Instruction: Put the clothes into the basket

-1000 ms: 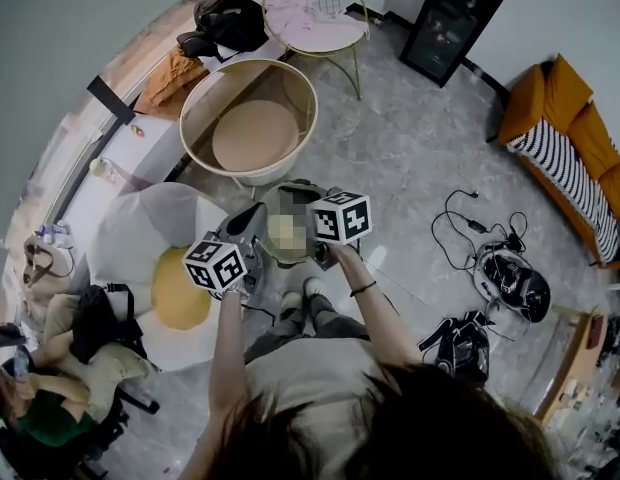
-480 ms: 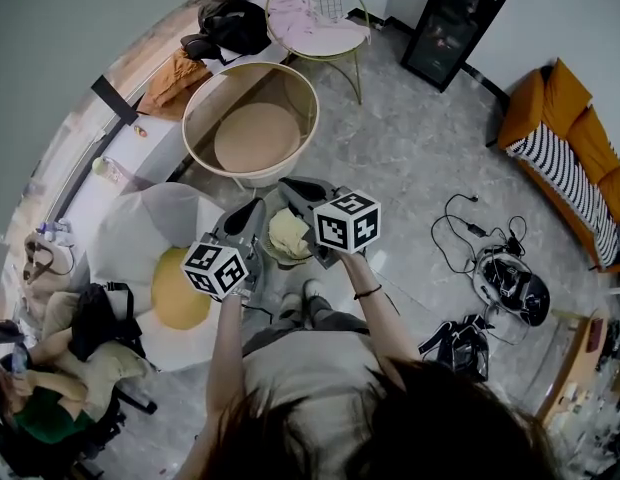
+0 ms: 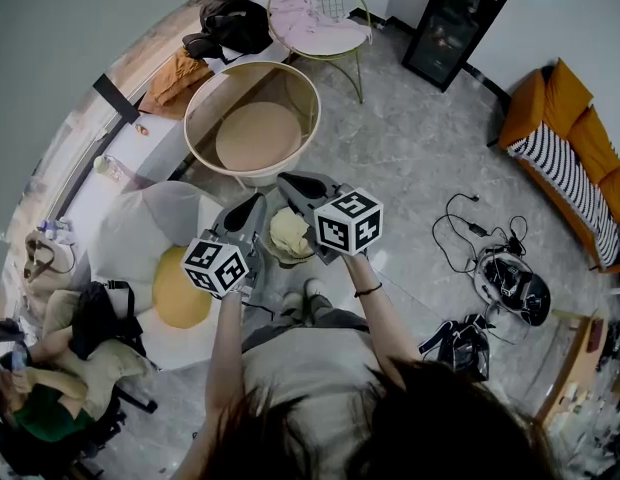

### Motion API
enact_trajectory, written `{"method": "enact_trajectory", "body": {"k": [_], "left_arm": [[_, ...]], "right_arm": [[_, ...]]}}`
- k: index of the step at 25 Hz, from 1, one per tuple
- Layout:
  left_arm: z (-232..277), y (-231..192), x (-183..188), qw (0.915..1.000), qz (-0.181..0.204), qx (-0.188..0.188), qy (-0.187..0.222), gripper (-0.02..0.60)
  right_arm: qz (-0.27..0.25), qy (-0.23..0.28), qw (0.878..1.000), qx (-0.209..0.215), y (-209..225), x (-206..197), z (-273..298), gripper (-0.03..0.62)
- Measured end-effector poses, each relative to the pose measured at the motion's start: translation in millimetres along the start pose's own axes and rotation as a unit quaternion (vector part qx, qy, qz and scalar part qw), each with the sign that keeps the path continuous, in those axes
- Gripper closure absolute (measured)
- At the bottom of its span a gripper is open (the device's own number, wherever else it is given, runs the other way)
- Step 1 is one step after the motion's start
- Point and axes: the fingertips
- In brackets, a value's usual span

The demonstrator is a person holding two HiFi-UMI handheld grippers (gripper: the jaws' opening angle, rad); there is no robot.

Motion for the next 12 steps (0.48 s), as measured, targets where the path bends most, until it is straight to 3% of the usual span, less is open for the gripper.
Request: {"method": "enact_trajectory", "body": {"k": [12], "left_arm": [[-1.4, -3.9, 9.6, 0.9999, 0.015, 0.006, 0.007, 0.571]], "right_arm": [[-0.008, 0.007, 1.0, 0.007, -3.0, 4.4, 1.7, 0.586]]}}
Point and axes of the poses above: the fingertips, and each gripper's own axes: z forward along the fingers, y to its right, x out of its top, and after that the axes turned 3 degrees about -y, right-handed
